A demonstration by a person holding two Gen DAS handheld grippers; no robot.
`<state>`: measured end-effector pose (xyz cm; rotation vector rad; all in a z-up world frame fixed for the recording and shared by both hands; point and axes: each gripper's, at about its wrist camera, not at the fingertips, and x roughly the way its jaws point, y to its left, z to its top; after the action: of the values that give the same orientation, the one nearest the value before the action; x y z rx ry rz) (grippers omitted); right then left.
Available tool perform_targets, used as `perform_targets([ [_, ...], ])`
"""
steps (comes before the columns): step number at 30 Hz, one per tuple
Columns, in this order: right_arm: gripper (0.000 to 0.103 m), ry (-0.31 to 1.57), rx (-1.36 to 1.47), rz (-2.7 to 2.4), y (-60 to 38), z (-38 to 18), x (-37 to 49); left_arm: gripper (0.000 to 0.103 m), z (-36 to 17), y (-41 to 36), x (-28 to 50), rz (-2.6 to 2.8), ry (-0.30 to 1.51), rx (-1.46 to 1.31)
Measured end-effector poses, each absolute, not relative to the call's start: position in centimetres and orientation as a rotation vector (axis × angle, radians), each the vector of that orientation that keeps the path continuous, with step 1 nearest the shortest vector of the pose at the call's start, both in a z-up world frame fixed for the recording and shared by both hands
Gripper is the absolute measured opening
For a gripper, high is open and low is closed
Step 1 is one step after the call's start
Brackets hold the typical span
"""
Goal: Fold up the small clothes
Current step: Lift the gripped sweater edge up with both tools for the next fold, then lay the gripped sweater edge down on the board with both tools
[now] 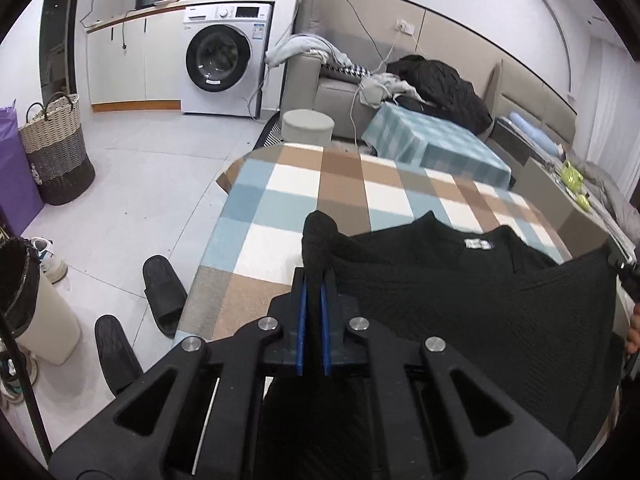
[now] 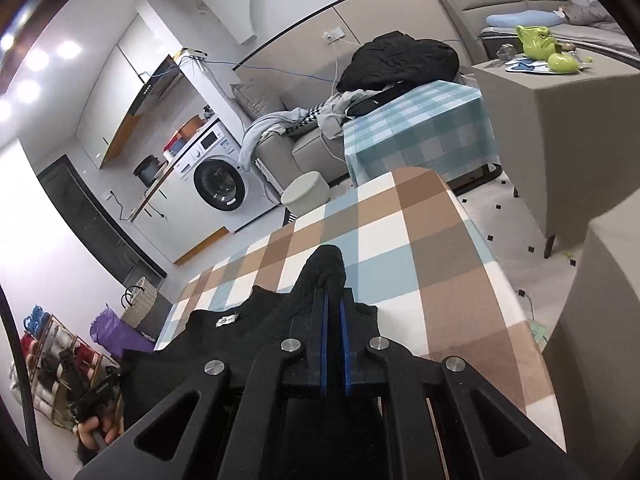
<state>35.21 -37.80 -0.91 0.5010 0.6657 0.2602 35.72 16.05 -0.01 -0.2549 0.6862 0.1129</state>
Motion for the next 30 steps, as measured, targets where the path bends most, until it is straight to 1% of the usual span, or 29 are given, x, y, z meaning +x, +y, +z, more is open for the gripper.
perform_targets([
  [4, 0.005, 0.685, 0.479, 0.246, -37.3, -0.8, 35.0, 0.003, 0.9, 16.5, 34.8, 0.115, 0.655, -0.276],
  [9, 0.005, 0.657, 0.486, 0.219, -37.0, 0.8, 35.8, 0.003, 2.5, 16.7, 35.0, 0.133, 0.604, -0.282],
  [12, 0.005, 0.654, 0.478, 0.179, -36.6, 1.6, 37.5, 0.003, 3.1, 17.1, 36.5, 0.157, 0.588, -0.272],
  [15, 0.005, 0.685, 0.490, 0.126, -36.4, 0.9, 39.4, 0.004, 2.7, 17.4, 38.5, 0.193, 0.604, -0.278],
  [16, 0.011, 0.717, 0.508, 0.113, -36.3, 0.2, 40.3, 0.004, 2.2, 17.5, 39.1, 0.214, 0.634, -0.291],
  [17, 0.021, 0.766, 0.524, 0.095, -36.3, -0.5, 40.9, 0.005, 1.8, 17.6, 39.6, 0.228, 0.664, -0.299],
  [18, 0.025, 0.809, 0.540, 0.077, -36.3, -1.1, 41.1, 0.008, 1.3, 17.6, 39.9, 0.228, 0.705, -0.307],
  [19, 0.028, 0.838, 0.552, 0.071, -36.3, -1.8, 40.9, 0.014, 0.9, 17.6, 39.9, 0.223, 0.723, -0.303],
  [20, 0.030, 0.847, 0.541, 0.078, -36.3, -2.1, 40.5, 0.018, 0.6, 17.4, 39.7, 0.224, 0.727, -0.289],
  [21, 0.031, 0.854, 0.525, 0.081, -36.2, -2.5, 40.0, 0.027, 0.3, 17.2, 39.4, 0.228, 0.731, -0.267],
  [22, 0.033, 0.872, 0.503, 0.089, -36.1, -2.9, 39.3, 0.034, 0.0, 17.0, 39.2, 0.230, 0.735, -0.252],
  [24, 0.034, 0.915, 0.505, 0.112, -36.2, -3.8, 37.4, 0.041, -0.5, 16.9, 38.4, 0.226, 0.750, -0.239],
  [25, 0.039, 0.932, 0.511, 0.123, -36.3, -4.2, 36.5, 0.043, -0.7, 16.8, 37.8, 0.225, 0.758, -0.239],
  [26, 0.041, 0.948, 0.517, 0.131, -36.5, -4.6, 35.3, 0.044, -0.8, 16.8, 37.0, 0.221, 0.765, -0.244],
  [27, 0.041, 0.959, 0.513, 0.139, -36.5, -4.9, 34.3, 0.045, -1.0, 16.7, 36.4, 0.222, 0.768, -0.247],
  [28, 0.042, 0.973, 0.505, 0.149, -36.5, -5.2, 32.8, 0.050, -1.2, 16.7, 35.7, 0.225, 0.776, -0.249],
  [30, 0.042, 0.990, 0.482, 0.162, -36.5, -5.7, 29.5, 0.054, -1.5, 16.5, 34.0, 0.223, 0.789, -0.252],
])
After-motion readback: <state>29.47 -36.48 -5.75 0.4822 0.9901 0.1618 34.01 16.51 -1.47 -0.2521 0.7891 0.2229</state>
